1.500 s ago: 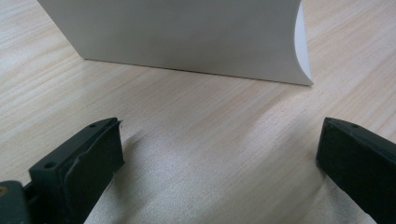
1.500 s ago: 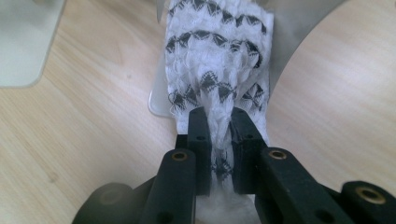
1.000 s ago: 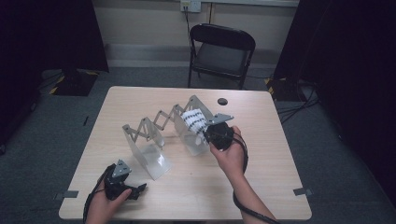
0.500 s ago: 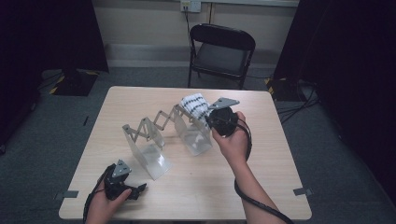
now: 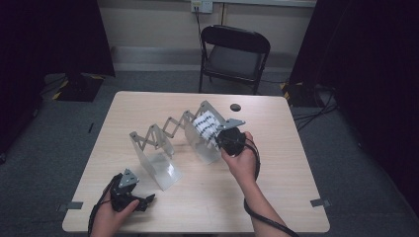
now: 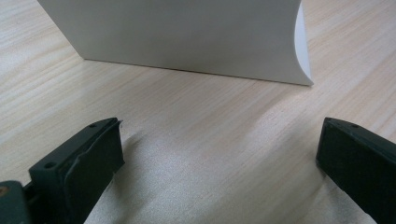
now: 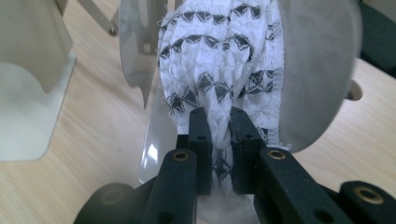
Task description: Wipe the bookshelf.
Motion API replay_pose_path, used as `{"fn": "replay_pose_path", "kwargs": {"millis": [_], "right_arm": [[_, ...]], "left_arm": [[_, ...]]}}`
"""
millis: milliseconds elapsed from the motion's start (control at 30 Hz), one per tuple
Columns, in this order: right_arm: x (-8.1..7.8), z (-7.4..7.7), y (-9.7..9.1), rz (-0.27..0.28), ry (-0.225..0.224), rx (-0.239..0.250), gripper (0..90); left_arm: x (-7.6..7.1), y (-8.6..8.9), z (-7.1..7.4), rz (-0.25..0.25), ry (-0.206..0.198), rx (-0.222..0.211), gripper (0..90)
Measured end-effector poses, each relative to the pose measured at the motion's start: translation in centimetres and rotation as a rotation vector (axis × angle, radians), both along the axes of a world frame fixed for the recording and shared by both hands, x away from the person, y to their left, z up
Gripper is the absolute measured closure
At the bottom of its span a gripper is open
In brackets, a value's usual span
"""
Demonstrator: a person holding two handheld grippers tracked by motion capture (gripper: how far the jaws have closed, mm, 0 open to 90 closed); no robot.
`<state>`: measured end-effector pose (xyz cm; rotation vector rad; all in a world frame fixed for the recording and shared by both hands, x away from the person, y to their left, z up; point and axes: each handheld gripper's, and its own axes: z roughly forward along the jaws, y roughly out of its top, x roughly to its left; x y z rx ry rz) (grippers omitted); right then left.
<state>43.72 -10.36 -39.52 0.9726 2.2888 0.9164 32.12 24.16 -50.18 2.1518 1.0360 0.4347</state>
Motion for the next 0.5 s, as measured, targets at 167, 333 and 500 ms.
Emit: {"fn": "replay_pose_path", "kwargs": {"millis": [167,333,500], "right_arm": [[0.1,-2.6,-0.8,-0.001,0.04,-0.013,81.5],[-0.1,-4.2,-1.1,0.002,0.064,-0.015,81.5],[-0.2,-5.6,-1.2,0.004,0.087,-0.011,81.3]], "left_arm": [[0.0,0.0,0.0,-0.002,0.002,0.0,0.1],[0.0,0.0,0.0,-0.002,0.001,0.0,0.0],[0.0,0.0,0.0,-0.002,0.001,0.0,0.0]]}}
